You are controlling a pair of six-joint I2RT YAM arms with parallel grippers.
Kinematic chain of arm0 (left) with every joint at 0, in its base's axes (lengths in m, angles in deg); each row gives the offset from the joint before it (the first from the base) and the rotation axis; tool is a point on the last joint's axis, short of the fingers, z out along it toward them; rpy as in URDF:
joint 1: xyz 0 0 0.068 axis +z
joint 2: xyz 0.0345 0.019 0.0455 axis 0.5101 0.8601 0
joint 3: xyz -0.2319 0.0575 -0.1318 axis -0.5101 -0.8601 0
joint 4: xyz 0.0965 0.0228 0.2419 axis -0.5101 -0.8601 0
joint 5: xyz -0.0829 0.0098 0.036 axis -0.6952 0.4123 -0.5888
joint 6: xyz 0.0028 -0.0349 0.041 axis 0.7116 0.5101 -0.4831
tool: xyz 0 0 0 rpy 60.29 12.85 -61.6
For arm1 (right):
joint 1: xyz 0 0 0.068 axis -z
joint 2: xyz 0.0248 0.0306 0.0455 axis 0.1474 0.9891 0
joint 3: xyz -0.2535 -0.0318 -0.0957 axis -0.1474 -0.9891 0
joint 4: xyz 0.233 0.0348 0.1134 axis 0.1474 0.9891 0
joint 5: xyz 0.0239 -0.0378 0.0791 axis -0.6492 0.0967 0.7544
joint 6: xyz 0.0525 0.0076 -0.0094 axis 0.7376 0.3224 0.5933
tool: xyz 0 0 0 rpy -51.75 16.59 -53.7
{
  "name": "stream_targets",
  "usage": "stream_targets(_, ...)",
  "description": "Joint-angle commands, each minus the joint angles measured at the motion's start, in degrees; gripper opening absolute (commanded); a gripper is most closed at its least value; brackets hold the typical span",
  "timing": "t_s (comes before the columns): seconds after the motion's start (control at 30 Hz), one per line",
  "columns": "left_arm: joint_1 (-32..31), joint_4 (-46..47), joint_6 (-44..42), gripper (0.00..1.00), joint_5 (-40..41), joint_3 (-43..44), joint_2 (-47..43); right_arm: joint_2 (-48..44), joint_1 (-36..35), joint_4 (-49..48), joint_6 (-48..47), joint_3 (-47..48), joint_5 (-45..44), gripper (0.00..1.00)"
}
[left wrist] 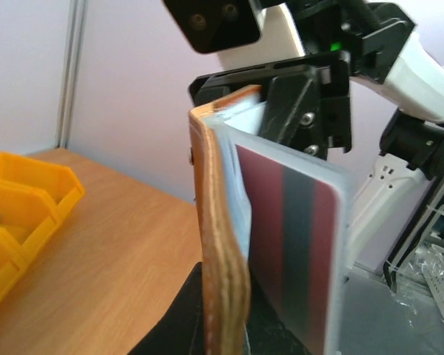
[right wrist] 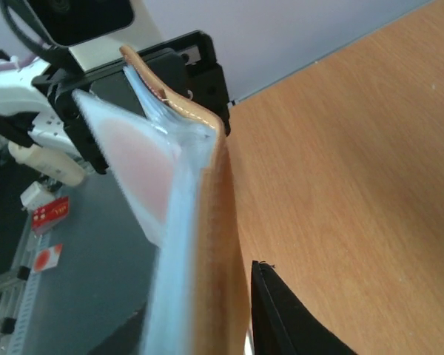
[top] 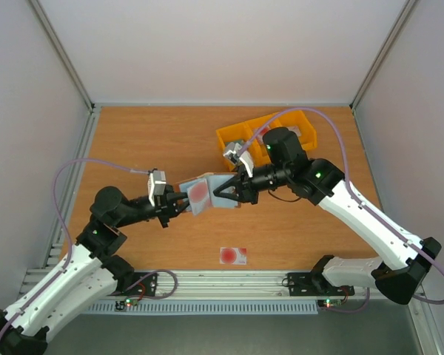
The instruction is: Take the credit cards out of the card holder
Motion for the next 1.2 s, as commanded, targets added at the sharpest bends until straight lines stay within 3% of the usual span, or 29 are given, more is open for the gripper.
stream_targets(0.0,-0.27,-7.51,-3.79,0.0,6.51,2.36,-1.68,-1.01,0.87,1.17,0.07,0.35,-6.53,0.35)
stream_targets(0.1,-0.75,-23.08,-16.24,0.0,20.65,6.06,-0.44,-2.63,2.65,1.86,2.26,-2.04,-10.51,0.52)
stream_targets(0.2,-2.64,-32.04,-39.65,0.0,36.92,7.92,2.68,-4.75,2.99,1.43,3.98,-4.65,-16.22,0.63)
stream_targets(0.3,-3.62,-34.34,-54.19,0.0,43.22,8.82,3.86,-4.58,3.05,2.39,5.38,-5.92,-22.89,0.67)
stream_targets(0.37,-3.77,-34.15,-56.45,0.0,43.4,9.65,3.98,-4.07,3.06,1.8,6.27,-6.73,-24.36,0.68)
stream_targets(0.6,-3.84,-36.74,-46.72,0.0,39.19,11.97,4.28,-3.68,2.89,-6.35,9.42,-10.2,-17.55,0.78)
stream_targets(0.77,-0.82,-36.43,-24.28,0.0,23.55,12.62,2.47,-4.07,2.88,-13.13,10.22,-13.75,-12.79,0.88)
stream_targets(0.87,1.29,-33.37,-11.66,0.0,16.33,10.78,1.36,-4.6,2.91,-16.22,10.26,-15.48,-11.02,0.86)
stream_targets(0.97,3.6,-28.16,-4.65,0.0,10.42,8.52,0.27,-3.67,2.86,-17.22,10.23,-16.5,-9.6,0.85)
stream_targets(1.17,4.27,-21.41,2.23,0.0,2.29,6.65,0.03,-2.99,2.87,-20.68,11.05,-17.1,-3.49,0.82)
